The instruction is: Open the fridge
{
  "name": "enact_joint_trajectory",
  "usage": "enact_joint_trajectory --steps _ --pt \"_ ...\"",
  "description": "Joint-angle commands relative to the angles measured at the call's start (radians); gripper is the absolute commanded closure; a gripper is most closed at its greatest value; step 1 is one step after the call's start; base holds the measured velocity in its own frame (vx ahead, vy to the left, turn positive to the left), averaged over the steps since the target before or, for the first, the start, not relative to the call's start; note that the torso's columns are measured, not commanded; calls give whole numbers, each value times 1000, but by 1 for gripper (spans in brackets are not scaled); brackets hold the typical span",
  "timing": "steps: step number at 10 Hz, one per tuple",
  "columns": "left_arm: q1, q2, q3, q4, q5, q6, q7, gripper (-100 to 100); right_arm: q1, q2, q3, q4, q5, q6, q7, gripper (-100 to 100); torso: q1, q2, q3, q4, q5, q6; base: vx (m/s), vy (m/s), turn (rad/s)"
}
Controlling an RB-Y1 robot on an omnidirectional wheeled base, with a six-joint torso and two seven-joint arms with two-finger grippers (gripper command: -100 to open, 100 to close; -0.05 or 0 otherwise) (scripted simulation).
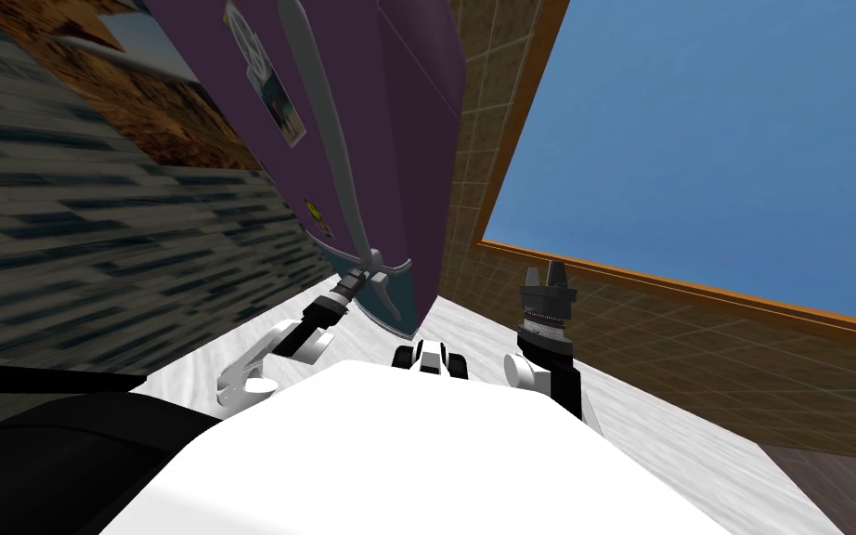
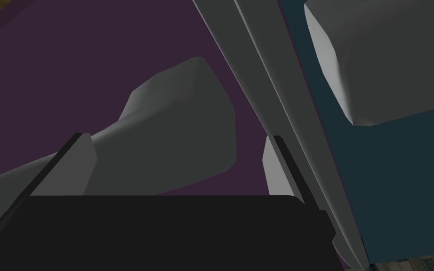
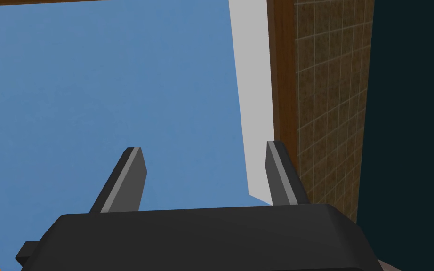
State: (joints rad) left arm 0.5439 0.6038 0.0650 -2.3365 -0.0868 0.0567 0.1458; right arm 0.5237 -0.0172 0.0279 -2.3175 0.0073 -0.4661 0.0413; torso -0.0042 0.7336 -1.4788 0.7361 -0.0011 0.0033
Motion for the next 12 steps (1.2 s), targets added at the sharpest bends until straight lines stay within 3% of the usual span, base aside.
enact_joint_trajectory --steps 1,6,9,10,12 --pt "9 33 16 -33 2 72 10 -100 0 0 0 0 0 0 0 0 0 0 0 0 0 0 2 -47 20" --pt "25 79 42 -84 5 169 23 -100 0 0 0 0 0 0 0 0 3 2 2 1 1 -3 3 -39 6" --pt "29 78 43 -97 6 170 24 -100 0 0 0 0 0 0 0 0 5 1 1 1 1 -3 50 -22 1" --pt "30 79 44 -99 7 173 25 100 0 0 0 0 0 0 0 0 5 3 2 1 1 -3 4 -4 11" --pt "45 112 24 -112 11 141 31 100 0 0 0 0 0 0 0 0 8 13 7 7 0 -3 -139 197 -95"
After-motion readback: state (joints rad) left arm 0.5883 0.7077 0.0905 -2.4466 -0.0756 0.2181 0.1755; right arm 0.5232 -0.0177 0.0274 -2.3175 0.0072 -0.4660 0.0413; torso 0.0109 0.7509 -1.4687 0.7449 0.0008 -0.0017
